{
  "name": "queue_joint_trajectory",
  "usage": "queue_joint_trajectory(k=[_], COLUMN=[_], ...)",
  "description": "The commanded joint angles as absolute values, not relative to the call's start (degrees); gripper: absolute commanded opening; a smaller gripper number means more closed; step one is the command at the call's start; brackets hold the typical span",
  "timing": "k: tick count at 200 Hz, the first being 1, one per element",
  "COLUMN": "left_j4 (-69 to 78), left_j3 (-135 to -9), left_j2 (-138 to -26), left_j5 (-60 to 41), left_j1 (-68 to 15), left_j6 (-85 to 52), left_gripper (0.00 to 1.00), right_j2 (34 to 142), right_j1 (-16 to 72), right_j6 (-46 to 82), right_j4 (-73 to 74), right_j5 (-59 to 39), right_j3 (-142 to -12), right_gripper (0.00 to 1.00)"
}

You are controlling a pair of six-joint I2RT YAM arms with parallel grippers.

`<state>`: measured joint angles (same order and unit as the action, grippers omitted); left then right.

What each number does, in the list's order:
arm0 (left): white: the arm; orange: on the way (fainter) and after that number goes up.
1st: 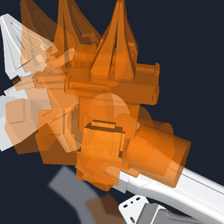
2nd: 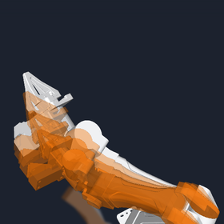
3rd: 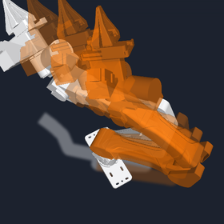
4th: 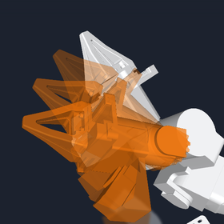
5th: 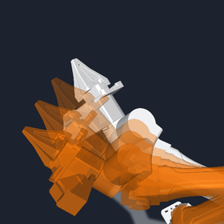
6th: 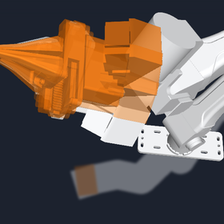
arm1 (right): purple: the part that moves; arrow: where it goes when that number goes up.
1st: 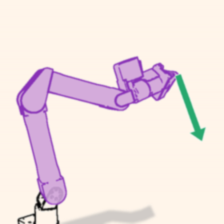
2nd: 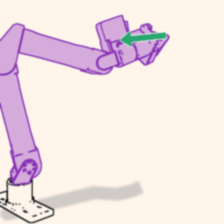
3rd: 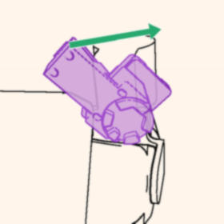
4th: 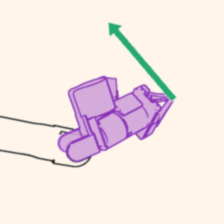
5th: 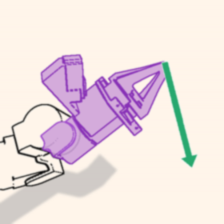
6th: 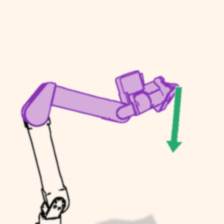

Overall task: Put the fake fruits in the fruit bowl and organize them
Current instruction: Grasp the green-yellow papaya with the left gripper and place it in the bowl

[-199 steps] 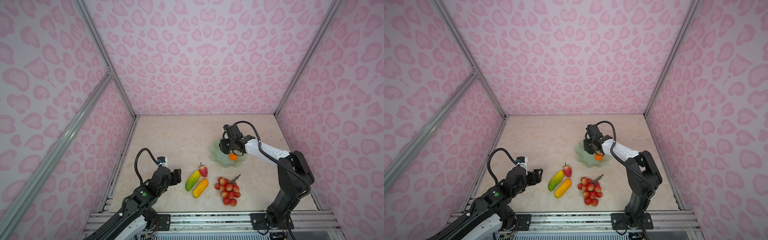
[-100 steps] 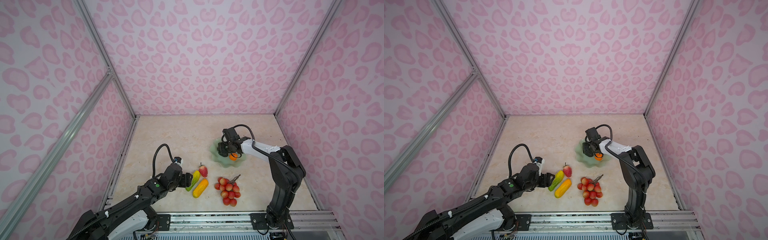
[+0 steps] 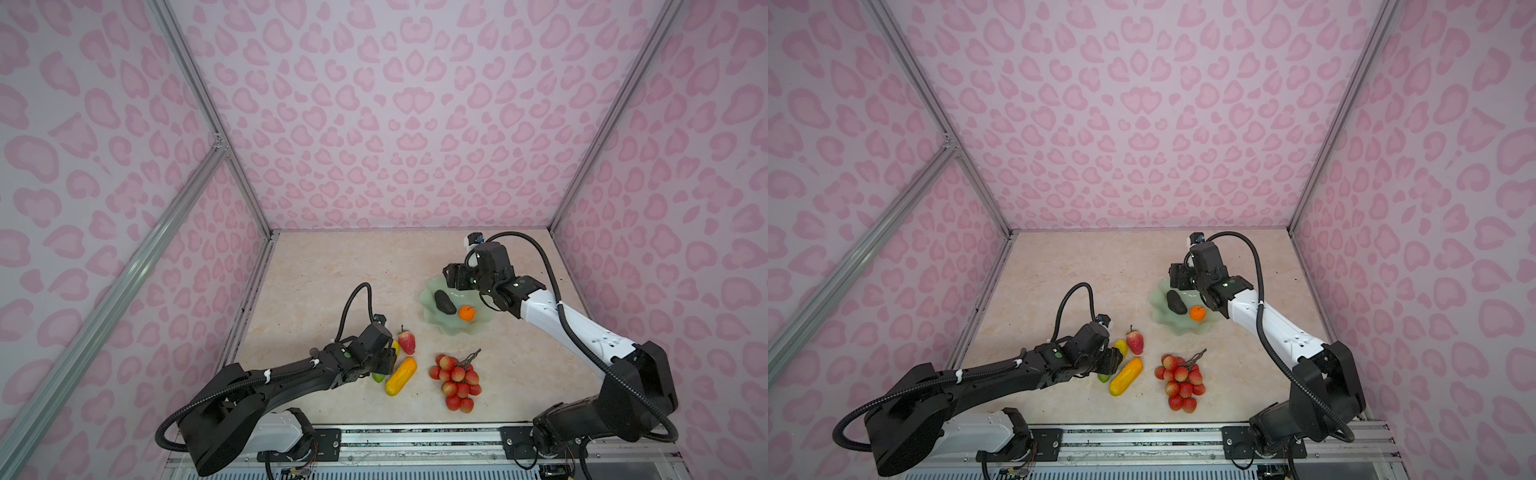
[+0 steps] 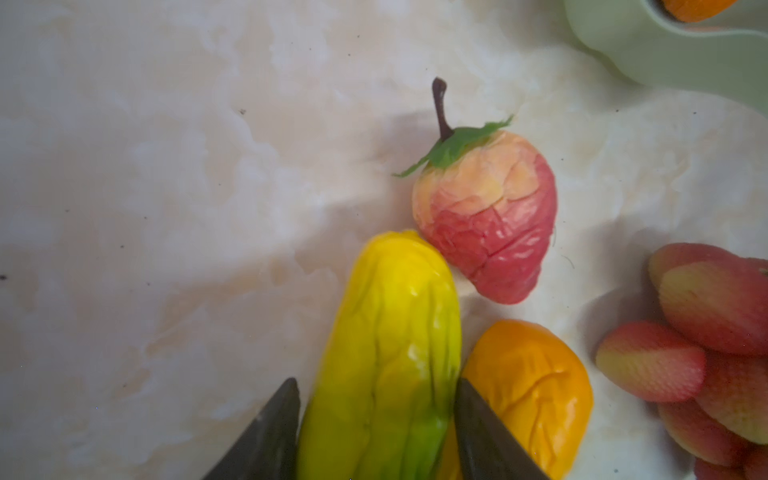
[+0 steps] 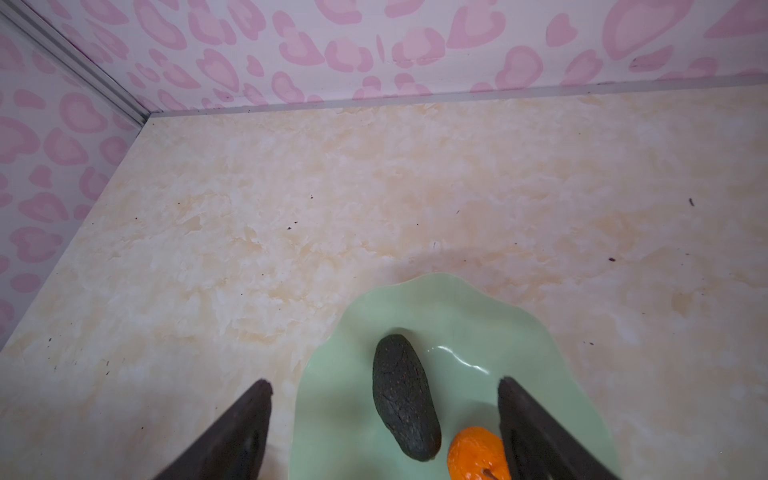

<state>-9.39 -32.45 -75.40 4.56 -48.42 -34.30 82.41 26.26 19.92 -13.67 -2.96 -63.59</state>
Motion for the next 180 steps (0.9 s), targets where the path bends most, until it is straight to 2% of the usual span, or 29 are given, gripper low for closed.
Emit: queue_joint_trajectory(k=[1,15,21,43,63,83,145,180], left_j4=[-10.4,-11.2,-11.5,-13.1,-13.5,-13.3,-13.3,-12.9], left_j3=[-33.6,-34.1,-34.5,-37.9,-43.6,-51.6,-79.1,-86.0], left_j2=[-75.6,-72.8,-71.3,-66.5,-67.2,-73.2,-102.4,-112.3], left_j5=[6.2,6.3,6.1,5.7,6.3,5.7,1.5,-1.0], left_j1=[-48.9,-49.3,-49.5,-49.6,-49.6,-49.6,-48.8,-47.7], left_j6=[-34.2,-34.0,-33.6,-31.2,-28.1,-24.6,-20.8,-23.1], left_gripper=[0.42,0.38,0.32,0.32,0.32,0.32,0.32,0.32], right_j2=[80.2,78.4,77.6,75.0,73.3,71.4,64.3,61.3], right_j1=[26.1,25.7,25.4,24.3,23.2,22.5,21.8,21.4], right_j6=[19.9,20.2,20.6,21.3,22.0,22.3,22.9,22.6], right_j4=[-14.4,-13.8,-13.2,-11.3,-11.3,-11.8,-15.1,-17.0], right_j5=[-1.4,-0.9,-0.8,-0.4,-0.7,-0.6,-1.2,-0.9], right_j3=[-61.4,-59.8,-59.0,-56.4,-55.5,-54.4,-49.7,-48.1], right_gripper=[0.85,0.85,0.85,0.85,0.85,0.85,0.85,0.85])
